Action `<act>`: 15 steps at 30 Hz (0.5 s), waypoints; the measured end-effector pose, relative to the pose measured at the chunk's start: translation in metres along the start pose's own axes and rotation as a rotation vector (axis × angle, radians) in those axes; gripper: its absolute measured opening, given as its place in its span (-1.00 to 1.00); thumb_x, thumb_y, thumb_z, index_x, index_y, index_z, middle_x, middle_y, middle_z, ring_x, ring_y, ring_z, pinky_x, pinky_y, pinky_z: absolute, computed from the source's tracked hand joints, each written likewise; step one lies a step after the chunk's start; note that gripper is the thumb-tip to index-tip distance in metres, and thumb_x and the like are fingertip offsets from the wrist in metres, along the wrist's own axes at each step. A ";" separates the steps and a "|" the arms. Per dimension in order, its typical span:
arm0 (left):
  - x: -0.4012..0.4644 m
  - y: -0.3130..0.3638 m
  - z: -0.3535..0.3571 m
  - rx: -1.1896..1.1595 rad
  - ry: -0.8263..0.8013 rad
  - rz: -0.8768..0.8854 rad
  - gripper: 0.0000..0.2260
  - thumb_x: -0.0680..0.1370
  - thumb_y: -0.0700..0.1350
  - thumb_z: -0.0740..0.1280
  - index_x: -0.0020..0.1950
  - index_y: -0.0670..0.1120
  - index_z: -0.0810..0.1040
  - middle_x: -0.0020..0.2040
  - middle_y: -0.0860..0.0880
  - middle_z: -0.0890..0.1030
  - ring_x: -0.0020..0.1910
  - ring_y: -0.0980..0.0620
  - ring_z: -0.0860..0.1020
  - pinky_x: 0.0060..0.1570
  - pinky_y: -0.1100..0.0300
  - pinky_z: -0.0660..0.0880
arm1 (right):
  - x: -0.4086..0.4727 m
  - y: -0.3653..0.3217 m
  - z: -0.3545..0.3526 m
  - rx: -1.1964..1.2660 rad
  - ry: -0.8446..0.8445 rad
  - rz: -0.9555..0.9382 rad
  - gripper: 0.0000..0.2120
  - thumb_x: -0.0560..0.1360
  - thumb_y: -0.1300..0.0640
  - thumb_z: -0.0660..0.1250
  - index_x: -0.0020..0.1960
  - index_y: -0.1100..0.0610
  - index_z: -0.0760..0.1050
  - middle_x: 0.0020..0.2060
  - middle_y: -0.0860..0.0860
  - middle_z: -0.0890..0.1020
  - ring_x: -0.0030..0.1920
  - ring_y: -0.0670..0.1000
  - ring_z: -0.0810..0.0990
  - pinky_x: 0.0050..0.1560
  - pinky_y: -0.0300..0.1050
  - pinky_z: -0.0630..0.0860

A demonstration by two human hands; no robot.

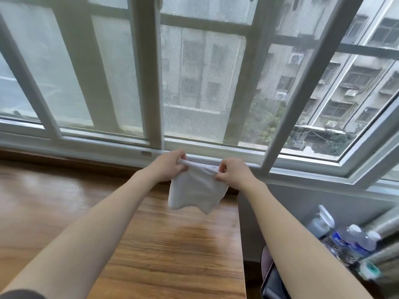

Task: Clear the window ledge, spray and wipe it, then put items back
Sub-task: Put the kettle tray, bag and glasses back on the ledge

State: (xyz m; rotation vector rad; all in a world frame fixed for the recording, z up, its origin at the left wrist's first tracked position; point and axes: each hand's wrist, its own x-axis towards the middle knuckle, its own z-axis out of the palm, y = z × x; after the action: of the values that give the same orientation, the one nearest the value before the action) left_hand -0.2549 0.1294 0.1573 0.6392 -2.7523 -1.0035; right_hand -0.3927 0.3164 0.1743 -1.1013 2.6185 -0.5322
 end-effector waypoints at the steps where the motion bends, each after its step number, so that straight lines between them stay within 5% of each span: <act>1: 0.000 0.004 -0.003 0.010 0.024 0.010 -0.93 0.57 -0.08 0.32 -0.05 0.00 0.44 -0.15 -0.05 0.55 -0.14 -0.03 0.49 -0.26 0.15 0.32 | 0.002 -0.004 -0.003 -0.068 0.000 -0.023 -0.89 0.51 0.07 0.42 -0.04 0.08 0.54 -0.02 0.06 0.62 0.07 0.10 0.55 -0.02 -0.08 0.45; 5: -0.004 0.015 -0.009 -0.068 0.105 0.028 -0.96 0.60 -0.10 0.28 0.01 -0.06 0.46 -0.18 -0.03 0.54 -0.20 0.04 0.47 -0.30 0.20 0.32 | 0.001 -0.015 -0.014 -0.120 -0.073 -0.106 -0.81 0.58 0.05 0.32 0.17 0.05 0.54 0.17 0.08 0.58 0.20 0.11 0.51 0.01 -0.14 0.35; 10: -0.014 0.010 -0.022 -0.077 0.109 0.024 -0.93 0.54 -0.07 0.38 -0.10 0.10 0.52 -0.18 0.01 0.53 -0.19 0.07 0.48 -0.22 0.18 0.36 | -0.003 -0.008 -0.025 0.155 -0.158 -0.082 -0.91 0.49 0.05 0.46 -0.12 0.05 0.58 -0.23 -0.06 0.53 -0.18 -0.04 0.49 -0.24 -0.21 0.40; 15: -0.031 0.001 -0.036 -0.089 0.135 -0.009 -0.92 0.53 -0.06 0.40 -0.09 0.01 0.52 -0.29 0.01 0.48 -0.30 0.04 0.45 -0.27 0.16 0.40 | 0.005 -0.022 -0.018 0.230 0.012 -0.155 -0.87 0.59 0.05 0.35 -0.11 0.04 0.49 -0.11 -0.03 0.54 -0.07 0.00 0.47 -0.04 -0.09 0.42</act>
State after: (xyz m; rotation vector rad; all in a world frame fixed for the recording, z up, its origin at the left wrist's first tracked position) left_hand -0.2179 0.1229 0.1863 0.6792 -2.5758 -1.0375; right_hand -0.3886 0.3029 0.1993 -1.2316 2.4179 -0.8514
